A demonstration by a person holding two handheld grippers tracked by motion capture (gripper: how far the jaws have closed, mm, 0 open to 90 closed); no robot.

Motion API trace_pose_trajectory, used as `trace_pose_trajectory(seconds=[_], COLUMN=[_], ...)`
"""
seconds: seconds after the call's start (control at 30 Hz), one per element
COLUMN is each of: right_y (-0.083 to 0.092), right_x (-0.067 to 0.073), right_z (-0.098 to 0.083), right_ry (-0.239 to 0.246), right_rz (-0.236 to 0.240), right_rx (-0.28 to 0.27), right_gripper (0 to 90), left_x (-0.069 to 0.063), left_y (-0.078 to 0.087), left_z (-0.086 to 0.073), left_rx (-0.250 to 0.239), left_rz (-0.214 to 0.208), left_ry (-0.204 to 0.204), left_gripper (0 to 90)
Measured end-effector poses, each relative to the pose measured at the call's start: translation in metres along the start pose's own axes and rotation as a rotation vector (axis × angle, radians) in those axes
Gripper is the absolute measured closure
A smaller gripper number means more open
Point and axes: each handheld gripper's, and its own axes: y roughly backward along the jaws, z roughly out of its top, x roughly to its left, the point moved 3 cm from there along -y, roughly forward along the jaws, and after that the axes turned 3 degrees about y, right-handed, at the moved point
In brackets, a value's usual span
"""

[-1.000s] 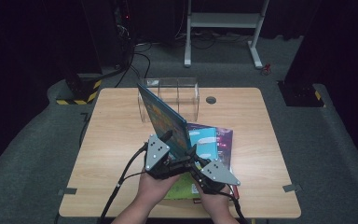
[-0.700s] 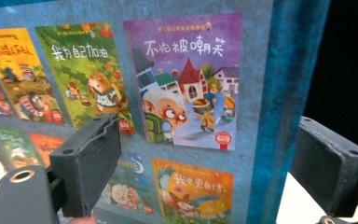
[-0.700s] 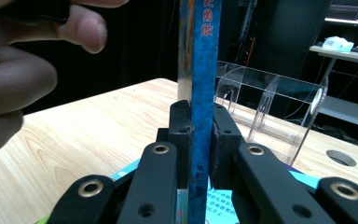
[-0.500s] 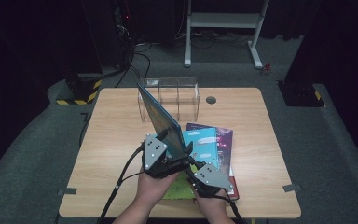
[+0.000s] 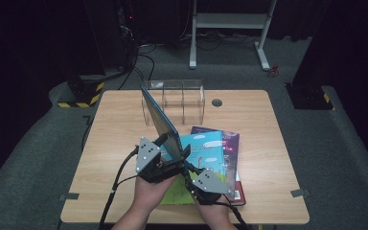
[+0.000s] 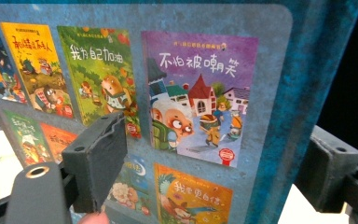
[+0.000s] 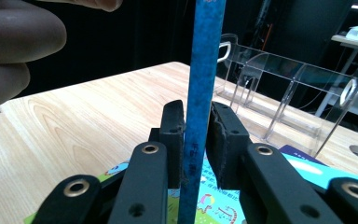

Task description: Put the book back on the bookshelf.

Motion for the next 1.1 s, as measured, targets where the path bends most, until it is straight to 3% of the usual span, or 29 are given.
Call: trace_pose_trajectory(seconds=[0.2, 0.47, 0.7, 0.87, 1.1], right_y=[-0.002, -0.003, -0.004, -0.005, -0.005], right_x=[0.007, 0.01, 0.013, 0.013, 0.015], right_z=[0.0, -0.001, -0.001, -0.002, -0.003], right_ry=[0.031, 0.037, 0.03, 0.027, 0.021], right_rz=[0.01, 0.026, 0.037, 0.049, 0.067], right_rx=[0.008, 0.012, 0.016, 0.017, 0.023], right_gripper=[73.4, 72.8, 72.4, 71.8, 70.3], left_x=[-0.001, 0.0, 0.001, 0.003, 0.002], left_y=[0.001, 0.007, 0.006, 0.008, 0.012], left_z=[-0.002, -0.007, -0.01, -0.011, -0.012], left_rx=[0.002, 0.011, 0.023, 0.022, 0.019], left_rz=[0.028, 0.065, 0.05, 0.08, 0.076], left_ry=[-0.032, -0.071, -0.082, -0.104, -0.12], left_gripper=[21.0, 23.5, 17.1, 24.2, 28.2])
